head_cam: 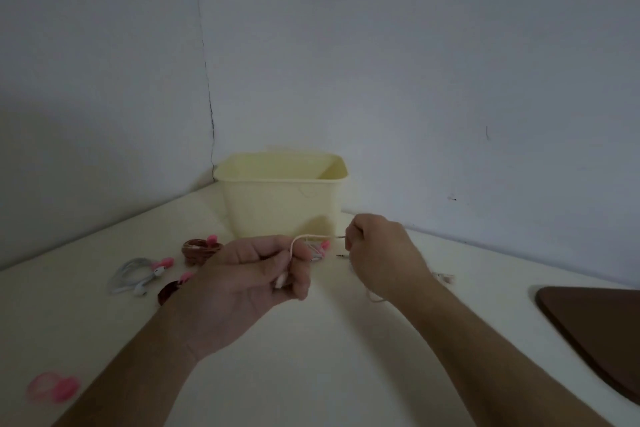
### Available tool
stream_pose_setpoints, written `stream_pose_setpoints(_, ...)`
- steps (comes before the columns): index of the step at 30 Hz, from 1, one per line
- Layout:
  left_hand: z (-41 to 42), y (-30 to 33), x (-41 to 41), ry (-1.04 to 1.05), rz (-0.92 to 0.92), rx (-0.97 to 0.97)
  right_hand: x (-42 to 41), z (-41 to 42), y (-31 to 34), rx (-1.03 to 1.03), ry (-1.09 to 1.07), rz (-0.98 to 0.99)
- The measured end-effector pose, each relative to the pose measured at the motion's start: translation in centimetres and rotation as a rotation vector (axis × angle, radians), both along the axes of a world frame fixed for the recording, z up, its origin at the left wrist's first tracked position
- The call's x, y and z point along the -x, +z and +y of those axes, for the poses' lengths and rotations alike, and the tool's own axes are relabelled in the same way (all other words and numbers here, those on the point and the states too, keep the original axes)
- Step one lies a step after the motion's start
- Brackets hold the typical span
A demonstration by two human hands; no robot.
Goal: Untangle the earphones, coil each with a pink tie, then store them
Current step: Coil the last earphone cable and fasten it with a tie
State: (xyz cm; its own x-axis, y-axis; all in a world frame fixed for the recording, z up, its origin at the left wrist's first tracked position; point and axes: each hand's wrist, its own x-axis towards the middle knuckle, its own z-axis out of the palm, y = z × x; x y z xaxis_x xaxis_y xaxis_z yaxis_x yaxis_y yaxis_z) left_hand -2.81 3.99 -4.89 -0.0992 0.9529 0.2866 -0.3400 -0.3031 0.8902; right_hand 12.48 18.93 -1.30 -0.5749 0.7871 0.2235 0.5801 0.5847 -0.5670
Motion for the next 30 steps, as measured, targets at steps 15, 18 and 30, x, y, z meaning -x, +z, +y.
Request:
stream_pose_setpoints(15,0.9,0.2,-0.2,0.822,0.342,0.16,1.2,-3.3,-0.3,0.063,0.495,-0.065)
stream_pose_setpoints(18,1.2,-0.4,-0.8,0.744,0.625,0.183,1.0,-2.9,0.1,0.034,0.468,0.013)
stream_pose_setpoints(30,0.6,0.9,-1.6,0.257,0.262,0.234,0.6,-1.7,-0.4,-0.069,0.286,0.242)
